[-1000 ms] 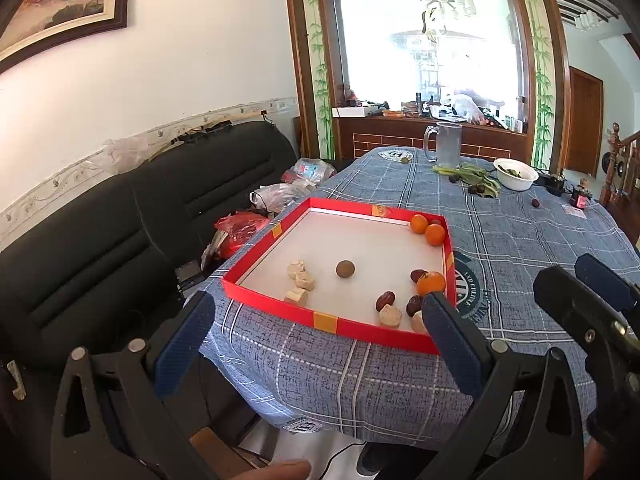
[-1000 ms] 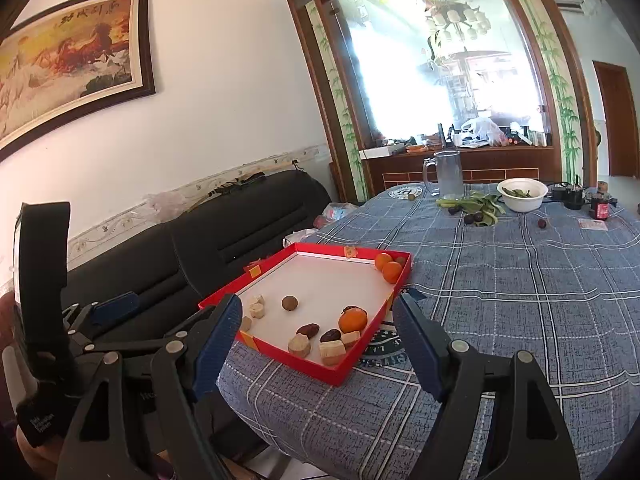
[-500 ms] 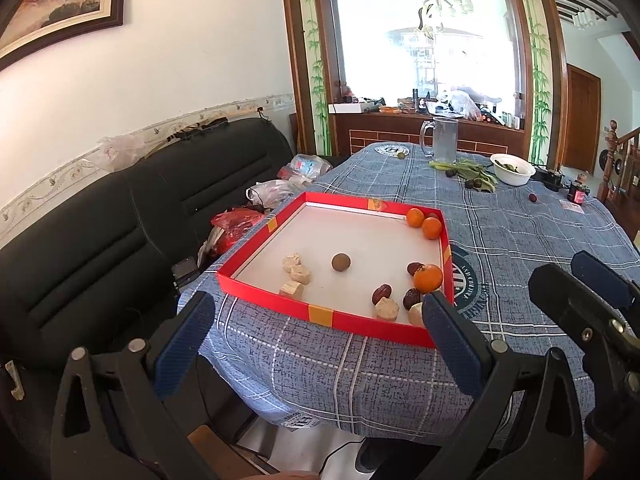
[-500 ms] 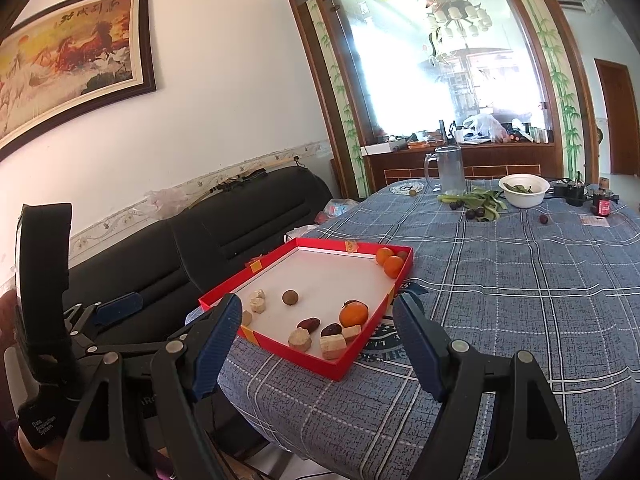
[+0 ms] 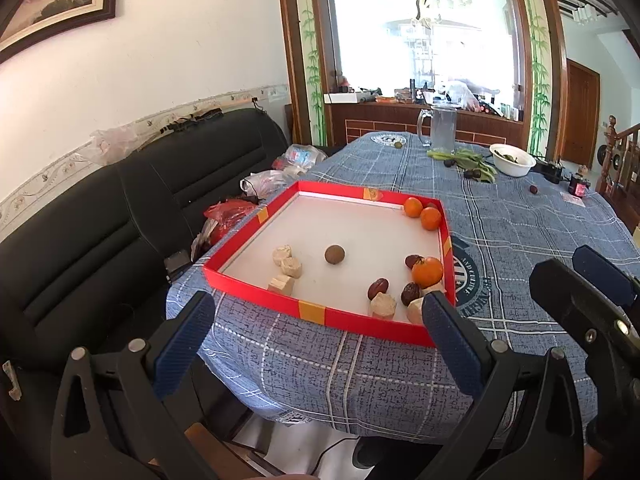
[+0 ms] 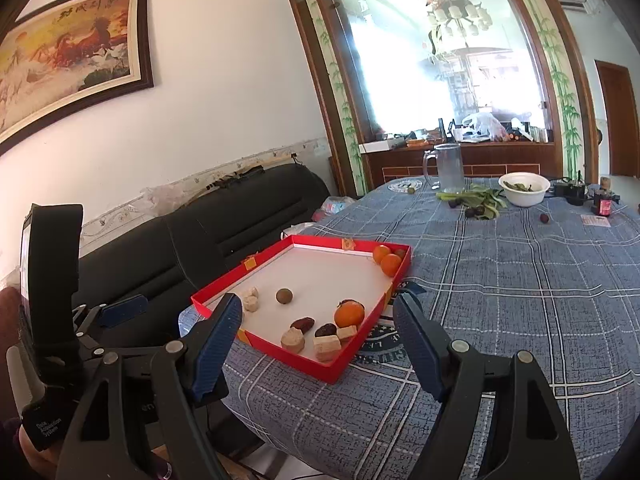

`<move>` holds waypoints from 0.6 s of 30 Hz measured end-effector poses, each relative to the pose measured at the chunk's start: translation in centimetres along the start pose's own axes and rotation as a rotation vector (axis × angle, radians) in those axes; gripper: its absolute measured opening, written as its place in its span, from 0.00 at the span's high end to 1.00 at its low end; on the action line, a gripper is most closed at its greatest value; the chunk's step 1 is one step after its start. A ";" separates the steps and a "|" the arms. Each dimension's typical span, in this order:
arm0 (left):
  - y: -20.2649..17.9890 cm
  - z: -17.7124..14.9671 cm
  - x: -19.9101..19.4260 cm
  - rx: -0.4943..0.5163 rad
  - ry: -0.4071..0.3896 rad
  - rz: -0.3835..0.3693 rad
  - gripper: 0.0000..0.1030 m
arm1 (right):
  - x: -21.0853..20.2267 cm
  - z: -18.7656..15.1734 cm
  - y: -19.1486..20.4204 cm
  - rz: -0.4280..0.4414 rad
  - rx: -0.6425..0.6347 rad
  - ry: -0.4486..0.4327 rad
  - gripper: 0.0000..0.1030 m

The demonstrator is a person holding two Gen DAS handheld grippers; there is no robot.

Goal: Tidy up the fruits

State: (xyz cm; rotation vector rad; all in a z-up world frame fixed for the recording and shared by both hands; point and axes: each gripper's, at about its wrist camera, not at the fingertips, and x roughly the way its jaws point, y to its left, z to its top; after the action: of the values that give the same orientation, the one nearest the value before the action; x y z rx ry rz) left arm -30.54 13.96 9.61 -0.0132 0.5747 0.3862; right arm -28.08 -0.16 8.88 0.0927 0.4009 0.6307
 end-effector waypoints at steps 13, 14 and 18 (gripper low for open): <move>-0.7 -0.4 2.0 0.025 0.043 -0.020 0.00 | 1.6 -0.5 -1.2 -0.008 0.035 0.037 0.24; -0.7 -0.4 2.1 0.025 0.045 -0.023 0.00 | 1.7 -0.5 -1.2 -0.009 0.036 0.039 0.24; -0.5 -0.2 2.4 0.022 0.046 -0.025 0.00 | 2.1 -0.3 -1.1 -0.009 0.041 0.047 0.24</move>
State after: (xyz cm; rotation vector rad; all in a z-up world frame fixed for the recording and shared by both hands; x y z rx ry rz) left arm -28.58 14.34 8.12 -0.0082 0.6232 0.3555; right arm -26.04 0.16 7.64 0.1153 0.4594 0.6171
